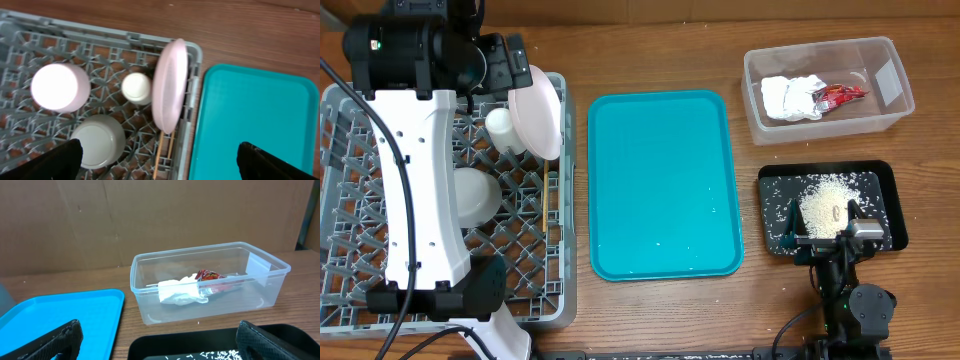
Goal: Sort waste into correct bins and load items into the dishwasher
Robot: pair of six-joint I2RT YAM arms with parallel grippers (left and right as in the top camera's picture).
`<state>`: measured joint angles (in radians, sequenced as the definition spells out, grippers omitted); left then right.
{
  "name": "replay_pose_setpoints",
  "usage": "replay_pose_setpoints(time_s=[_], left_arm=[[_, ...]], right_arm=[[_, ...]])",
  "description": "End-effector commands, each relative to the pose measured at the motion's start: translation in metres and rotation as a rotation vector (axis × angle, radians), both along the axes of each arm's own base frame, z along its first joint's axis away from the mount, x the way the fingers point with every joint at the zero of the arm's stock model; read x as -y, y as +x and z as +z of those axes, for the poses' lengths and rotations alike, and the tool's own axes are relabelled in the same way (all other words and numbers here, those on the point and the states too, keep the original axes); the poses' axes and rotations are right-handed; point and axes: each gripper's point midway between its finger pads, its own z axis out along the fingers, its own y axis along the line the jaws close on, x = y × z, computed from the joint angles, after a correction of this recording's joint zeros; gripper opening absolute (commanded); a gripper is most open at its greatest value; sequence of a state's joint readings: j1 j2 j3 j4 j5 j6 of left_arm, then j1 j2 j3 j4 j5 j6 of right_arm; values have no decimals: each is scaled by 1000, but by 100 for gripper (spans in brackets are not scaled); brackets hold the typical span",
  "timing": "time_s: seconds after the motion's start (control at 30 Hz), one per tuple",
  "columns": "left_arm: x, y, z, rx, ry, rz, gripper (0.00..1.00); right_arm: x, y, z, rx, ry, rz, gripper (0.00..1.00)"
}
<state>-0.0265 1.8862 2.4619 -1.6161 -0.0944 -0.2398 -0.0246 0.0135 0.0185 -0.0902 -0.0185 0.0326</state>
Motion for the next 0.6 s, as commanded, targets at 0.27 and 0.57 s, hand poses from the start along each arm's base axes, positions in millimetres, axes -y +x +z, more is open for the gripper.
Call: replay_pose_setpoints(time_s=[0.27,0.57], left_arm=[[20,-20,28,79,-49,-140,100],[28,-26,4,198,-52,-220,100]], right_arm=[[1,0,-1,6,-3,-5,100],[1,0,-1,6,-3,-5,100]])
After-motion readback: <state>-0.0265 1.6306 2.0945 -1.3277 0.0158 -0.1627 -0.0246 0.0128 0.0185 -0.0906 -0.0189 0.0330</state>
